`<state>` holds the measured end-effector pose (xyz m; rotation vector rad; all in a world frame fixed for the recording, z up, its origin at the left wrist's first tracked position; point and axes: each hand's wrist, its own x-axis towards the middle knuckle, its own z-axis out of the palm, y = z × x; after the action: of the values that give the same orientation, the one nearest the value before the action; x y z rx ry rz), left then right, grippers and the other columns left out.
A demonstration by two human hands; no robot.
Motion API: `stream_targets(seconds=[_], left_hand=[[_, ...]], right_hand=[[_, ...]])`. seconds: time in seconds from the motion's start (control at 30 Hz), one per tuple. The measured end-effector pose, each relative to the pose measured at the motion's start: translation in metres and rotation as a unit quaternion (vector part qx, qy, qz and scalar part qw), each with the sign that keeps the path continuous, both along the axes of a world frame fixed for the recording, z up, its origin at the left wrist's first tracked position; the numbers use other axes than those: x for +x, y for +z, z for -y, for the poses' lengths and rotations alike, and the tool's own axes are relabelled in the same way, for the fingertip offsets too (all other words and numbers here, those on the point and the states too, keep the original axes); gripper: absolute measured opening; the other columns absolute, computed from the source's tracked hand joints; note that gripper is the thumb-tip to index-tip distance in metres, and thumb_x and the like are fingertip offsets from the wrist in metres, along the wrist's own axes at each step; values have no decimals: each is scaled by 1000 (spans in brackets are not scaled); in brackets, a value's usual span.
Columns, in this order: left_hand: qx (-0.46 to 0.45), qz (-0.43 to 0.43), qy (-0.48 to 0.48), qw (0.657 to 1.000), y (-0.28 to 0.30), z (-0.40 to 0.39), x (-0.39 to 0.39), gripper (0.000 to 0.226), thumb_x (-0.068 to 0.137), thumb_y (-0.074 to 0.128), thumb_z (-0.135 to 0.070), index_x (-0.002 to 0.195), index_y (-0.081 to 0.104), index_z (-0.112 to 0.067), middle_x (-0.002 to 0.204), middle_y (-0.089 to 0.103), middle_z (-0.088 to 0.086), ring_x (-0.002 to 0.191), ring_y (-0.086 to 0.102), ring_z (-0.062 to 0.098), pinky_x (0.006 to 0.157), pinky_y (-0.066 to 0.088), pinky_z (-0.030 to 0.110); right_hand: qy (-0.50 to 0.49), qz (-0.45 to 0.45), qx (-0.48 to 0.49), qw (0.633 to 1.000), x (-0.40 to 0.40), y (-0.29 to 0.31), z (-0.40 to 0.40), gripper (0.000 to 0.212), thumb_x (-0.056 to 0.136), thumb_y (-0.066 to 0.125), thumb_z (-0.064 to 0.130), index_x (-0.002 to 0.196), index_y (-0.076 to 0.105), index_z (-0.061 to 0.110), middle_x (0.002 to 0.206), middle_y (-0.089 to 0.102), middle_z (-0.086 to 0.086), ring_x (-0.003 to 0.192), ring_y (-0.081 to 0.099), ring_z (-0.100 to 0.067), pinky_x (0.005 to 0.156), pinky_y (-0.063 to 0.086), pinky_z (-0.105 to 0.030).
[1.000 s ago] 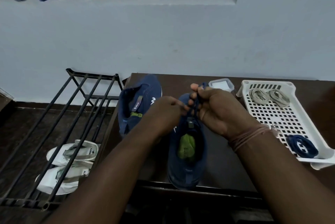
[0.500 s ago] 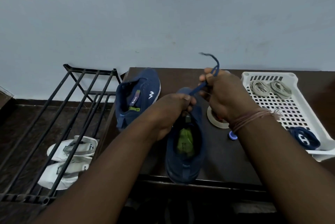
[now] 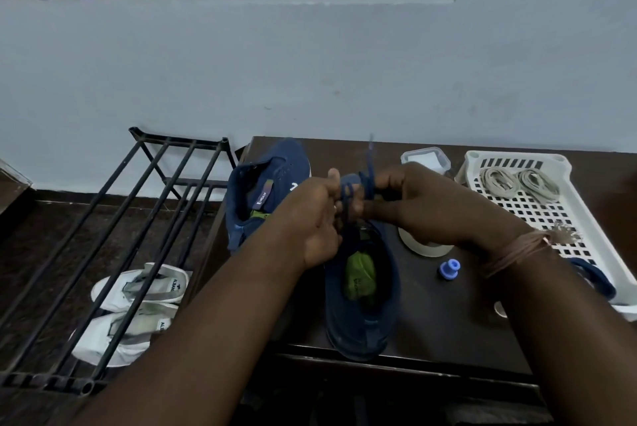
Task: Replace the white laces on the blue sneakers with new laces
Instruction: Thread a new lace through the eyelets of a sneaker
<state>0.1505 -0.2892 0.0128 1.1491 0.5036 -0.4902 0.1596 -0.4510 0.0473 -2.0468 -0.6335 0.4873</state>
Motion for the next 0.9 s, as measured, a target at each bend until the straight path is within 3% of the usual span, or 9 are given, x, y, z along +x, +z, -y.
stream_targets(seconds=[0.07,0.17,0.27,0.4,0.53,0.67,0.8,0.9], left_hand=[[57,92,-40,993,0,8,-3,58,109,23,-52,128,64,-17,93,70,8,71,63,13,76,44,32],[101,158,-79,979,-1,13,-5,76,106,11,-61,89,67,-12,78,66,10,60,59,12,63,41,29],[115,170,-90,975,-2,11,-7,61,109,25,-51,90,66,-10,73,62,3,62,54,10,64,43,25],[76,92,-60,991,-4,4,-7,32,107,46,-32,92,71,-20,77,72,-10,68,52,7,67,39,25],[34,19,1,999,-4,3,-4,34,108,43,-31,97,73,-21,79,75,-13,71,53,5,70,37,25],[108,43,-8,993,-8,8,-7,26,107,47,-31,95,68,-21,72,63,-7,66,53,8,64,38,26],[222,105,-48,968,-13,6,-5,50,105,42,-49,96,74,-12,91,75,13,78,65,24,81,51,41],[261,144,-92,950,-10,6,-4,67,104,28,-61,87,73,-15,84,75,10,71,63,20,83,50,40]], right_hand=[[-48,-13,118,992,-2,2,-7,15,97,62,10,102,70,-2,85,71,-21,68,67,-19,63,55,-24],[-189,-25,210,959,5,-5,-10,17,97,61,10,101,67,-5,66,58,-21,50,56,-24,48,48,-29],[-270,-14,127,954,14,-23,-6,16,93,67,14,89,69,-1,63,59,-9,48,51,-9,47,41,-20],[-274,-96,-17,957,12,-35,6,21,88,71,15,77,61,0,60,57,-16,32,41,-7,33,30,-15],[-187,-23,-52,981,7,-27,7,19,87,71,8,76,65,-6,60,67,-10,43,60,-9,45,46,-17],[-73,182,-139,971,2,-22,-4,19,83,68,7,73,74,22,71,69,5,65,63,-5,63,47,-24],[-98,178,-39,978,1,-21,-7,22,83,62,-2,83,74,16,75,73,4,69,68,-5,68,54,-23],[-159,146,60,975,4,-19,-8,13,89,66,0,84,73,11,68,71,-3,61,70,-16,64,59,-29]])
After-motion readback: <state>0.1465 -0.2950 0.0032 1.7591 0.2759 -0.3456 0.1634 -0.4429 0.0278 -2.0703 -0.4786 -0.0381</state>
